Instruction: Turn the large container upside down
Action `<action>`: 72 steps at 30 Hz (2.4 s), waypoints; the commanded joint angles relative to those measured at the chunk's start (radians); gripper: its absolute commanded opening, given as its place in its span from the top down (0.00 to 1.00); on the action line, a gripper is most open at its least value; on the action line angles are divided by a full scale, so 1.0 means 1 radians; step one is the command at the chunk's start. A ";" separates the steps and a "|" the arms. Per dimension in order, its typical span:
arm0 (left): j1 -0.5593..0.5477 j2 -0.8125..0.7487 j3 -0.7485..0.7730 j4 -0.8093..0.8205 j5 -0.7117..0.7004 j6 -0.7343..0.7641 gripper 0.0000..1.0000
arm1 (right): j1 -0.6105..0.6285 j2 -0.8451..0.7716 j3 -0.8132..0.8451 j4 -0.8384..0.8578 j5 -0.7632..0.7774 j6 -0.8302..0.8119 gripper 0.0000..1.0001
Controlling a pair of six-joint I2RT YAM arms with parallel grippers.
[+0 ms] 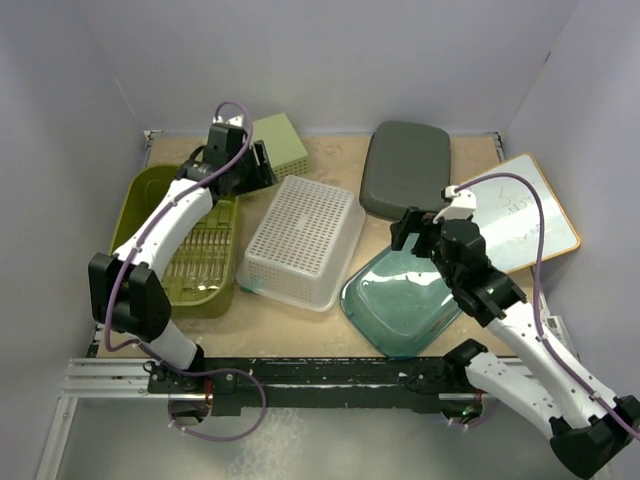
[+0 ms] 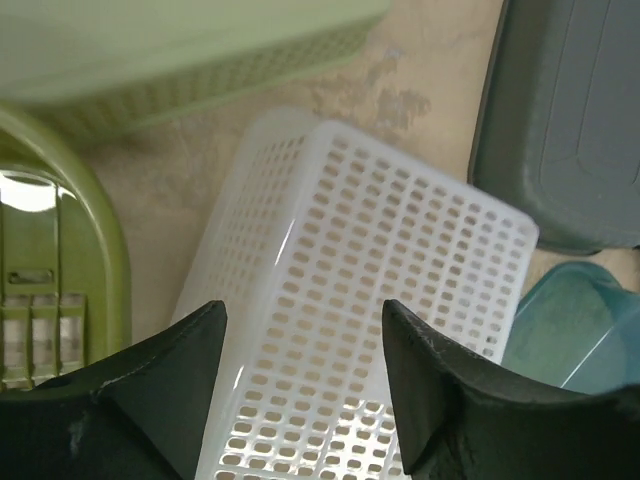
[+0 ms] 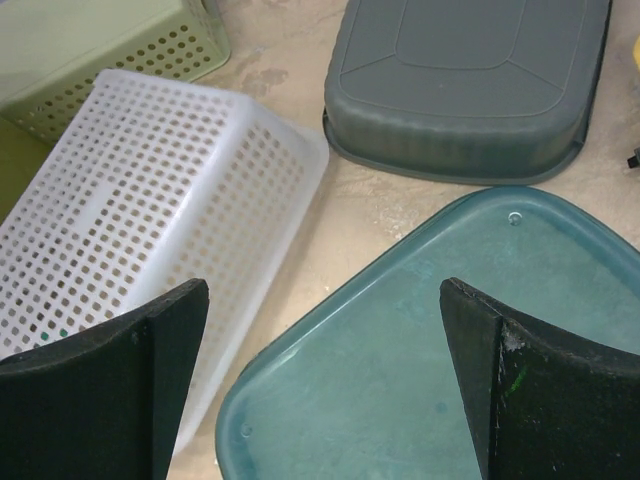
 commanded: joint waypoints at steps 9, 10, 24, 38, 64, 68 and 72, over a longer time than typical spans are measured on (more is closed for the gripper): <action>-0.224 -0.074 0.228 -0.148 -0.226 0.150 0.39 | -0.003 0.311 0.127 -0.015 -0.147 -0.028 0.00; -0.232 -0.083 0.218 -0.147 -0.224 0.136 0.39 | -0.011 0.373 0.192 -0.030 -0.155 -0.039 0.00; -0.235 -0.226 0.041 -0.108 -0.254 0.032 0.40 | -0.161 1.336 1.180 -0.192 -0.332 0.001 0.00; -0.259 -0.267 -0.054 -0.167 -0.185 0.046 0.42 | -0.247 1.508 1.285 -0.182 -0.187 0.127 0.00; -0.570 -0.369 -0.298 -0.385 -0.302 -0.163 0.47 | -0.241 0.613 0.315 0.125 -0.536 -0.092 0.00; -0.569 -0.339 -0.334 -0.225 -0.359 -0.160 0.47 | -0.241 0.549 0.278 0.082 -0.503 -0.108 0.00; -0.545 -0.247 -0.285 -0.110 -0.411 -0.083 0.46 | -0.241 0.513 0.267 0.061 -0.484 -0.110 0.00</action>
